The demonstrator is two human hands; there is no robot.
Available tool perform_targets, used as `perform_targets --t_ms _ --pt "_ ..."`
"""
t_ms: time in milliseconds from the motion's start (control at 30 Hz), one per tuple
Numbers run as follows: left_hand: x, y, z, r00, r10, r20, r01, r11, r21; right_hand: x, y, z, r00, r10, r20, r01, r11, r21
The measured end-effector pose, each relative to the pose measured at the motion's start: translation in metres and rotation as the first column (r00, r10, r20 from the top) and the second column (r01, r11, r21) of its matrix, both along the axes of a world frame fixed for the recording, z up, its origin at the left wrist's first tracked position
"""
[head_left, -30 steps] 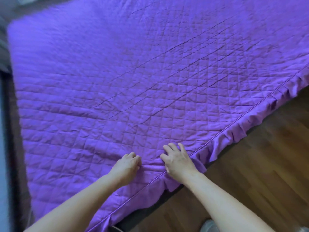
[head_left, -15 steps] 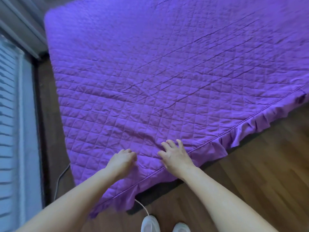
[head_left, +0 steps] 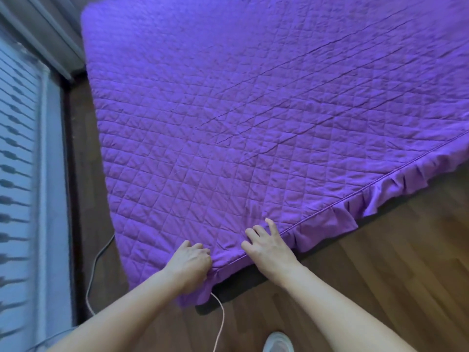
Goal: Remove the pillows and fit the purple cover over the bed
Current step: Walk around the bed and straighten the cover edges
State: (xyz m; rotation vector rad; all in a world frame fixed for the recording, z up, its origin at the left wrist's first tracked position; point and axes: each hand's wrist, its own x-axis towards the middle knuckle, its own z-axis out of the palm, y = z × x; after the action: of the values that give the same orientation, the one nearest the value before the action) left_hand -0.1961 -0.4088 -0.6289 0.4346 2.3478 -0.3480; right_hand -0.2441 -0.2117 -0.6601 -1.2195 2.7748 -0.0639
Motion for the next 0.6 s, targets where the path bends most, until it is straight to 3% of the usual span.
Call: perform_targets --t_ms 100,200,233,300,400,533,600 --pt "0.007 -0.003 0.003 1.0 0.017 0.004 -0.017 0.999 0.041 0.011 0.004 -0.009 0.998 -0.022 0.053 0.022 1.0 -0.013" --pt "0.018 -0.02 -0.005 0.976 0.2 -0.082 -0.177 0.957 0.229 0.008 -0.004 -0.004 0.978 -0.099 0.182 0.112 0.992 -0.061" --pt "0.023 -0.031 -0.01 0.942 0.289 -0.17 -0.225 0.921 0.319 0.007 -0.012 -0.001 0.969 -0.116 0.216 0.137 0.987 -0.082" --pt "0.032 -0.052 -0.014 0.821 0.494 -0.287 -0.398 0.855 0.332 0.001 -0.03 0.006 0.936 -0.168 0.309 0.195 0.979 -0.06" --pt "0.053 -0.084 -0.02 0.675 0.725 -0.139 -0.697 0.688 0.205 0.002 -0.058 0.005 0.897 -0.227 0.38 0.219 0.974 0.065" --pt "0.086 -0.089 -0.027 0.683 0.72 -0.12 -0.647 0.674 0.357 0.052 -0.084 -0.011 0.925 -0.123 0.359 0.087 0.99 0.115" --pt "0.099 -0.089 -0.028 0.52 0.835 -0.179 -0.718 0.541 0.438 0.074 -0.085 -0.013 0.931 -0.07 0.359 0.017 0.988 0.151"
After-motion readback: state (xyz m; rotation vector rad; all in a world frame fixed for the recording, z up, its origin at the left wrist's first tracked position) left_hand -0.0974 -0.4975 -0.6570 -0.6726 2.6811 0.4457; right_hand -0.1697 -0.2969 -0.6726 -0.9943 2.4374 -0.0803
